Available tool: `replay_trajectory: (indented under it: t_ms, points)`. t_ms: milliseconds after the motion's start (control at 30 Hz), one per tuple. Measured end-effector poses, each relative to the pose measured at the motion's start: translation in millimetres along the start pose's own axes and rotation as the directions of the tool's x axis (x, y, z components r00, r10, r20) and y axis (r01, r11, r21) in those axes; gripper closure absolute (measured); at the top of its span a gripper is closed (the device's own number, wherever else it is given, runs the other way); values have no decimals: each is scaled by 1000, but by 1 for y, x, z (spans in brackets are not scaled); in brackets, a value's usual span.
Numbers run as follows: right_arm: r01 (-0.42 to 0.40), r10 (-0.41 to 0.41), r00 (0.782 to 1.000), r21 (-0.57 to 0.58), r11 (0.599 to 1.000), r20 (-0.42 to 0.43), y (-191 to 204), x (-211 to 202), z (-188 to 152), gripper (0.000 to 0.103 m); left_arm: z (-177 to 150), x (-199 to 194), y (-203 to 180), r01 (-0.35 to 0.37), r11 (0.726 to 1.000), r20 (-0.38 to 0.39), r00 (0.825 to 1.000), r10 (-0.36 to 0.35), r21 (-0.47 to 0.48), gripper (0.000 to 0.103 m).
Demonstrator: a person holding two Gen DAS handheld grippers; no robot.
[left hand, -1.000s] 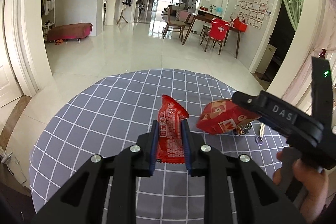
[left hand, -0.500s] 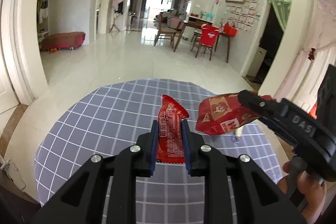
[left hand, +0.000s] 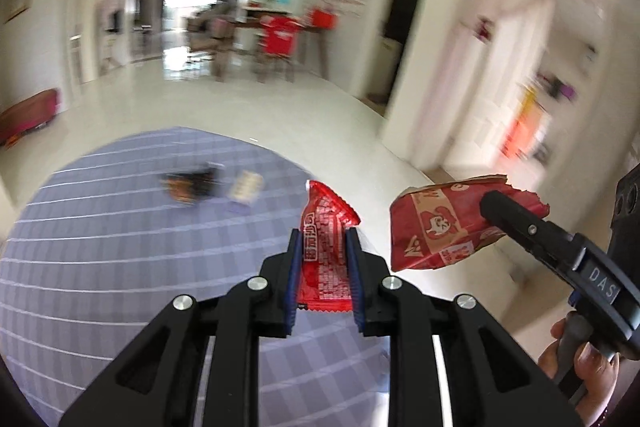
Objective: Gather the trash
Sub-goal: 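Carry the red wrapper and red paper bag over the blue basin and open both tools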
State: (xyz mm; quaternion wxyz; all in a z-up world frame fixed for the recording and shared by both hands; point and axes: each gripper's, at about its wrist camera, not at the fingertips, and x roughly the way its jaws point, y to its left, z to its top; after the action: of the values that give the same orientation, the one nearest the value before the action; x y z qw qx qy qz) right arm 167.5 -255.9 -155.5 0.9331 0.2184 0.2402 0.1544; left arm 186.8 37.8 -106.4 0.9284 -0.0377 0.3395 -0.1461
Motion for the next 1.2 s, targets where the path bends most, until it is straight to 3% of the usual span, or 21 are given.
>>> replay_trajectory:
  t_ms: [167,400,467,500,567,600,733,1200]
  points:
    - [164,-165,986,20,986,26,-65,-44,-19,46,-25,49,-76,116,987,-128,987,-102,108,82]
    - [339,-344,939,99,935,28,-132,-76,-54,46,-59,111,-156,200,957,-282,950,-138,208,82]
    - [381,-386,922,119,917,25,-150,-82,-61,46,-66,128,-170,223,951,-321,936,-146,215,78]
    - [399,-405,914,128,908,23,-157,-84,-63,46,-69,135,-176,216,951,-345,930,-131,223,72]
    - [433,-440,898,140,890,18,-170,-91,-72,46,-73,142,-182,189,954,-354,930,-98,231,33]
    - [448,-455,890,147,882,13,-176,-93,-75,46,-75,143,-182,175,957,-345,935,-88,229,30]
    - [455,-458,888,174,873,-21,-188,-92,-87,46,-84,149,-180,180,961,-369,925,-92,212,30]
    - [409,-408,912,166,897,-45,-175,-67,-85,45,-78,138,-169,125,966,-337,941,-42,228,30]
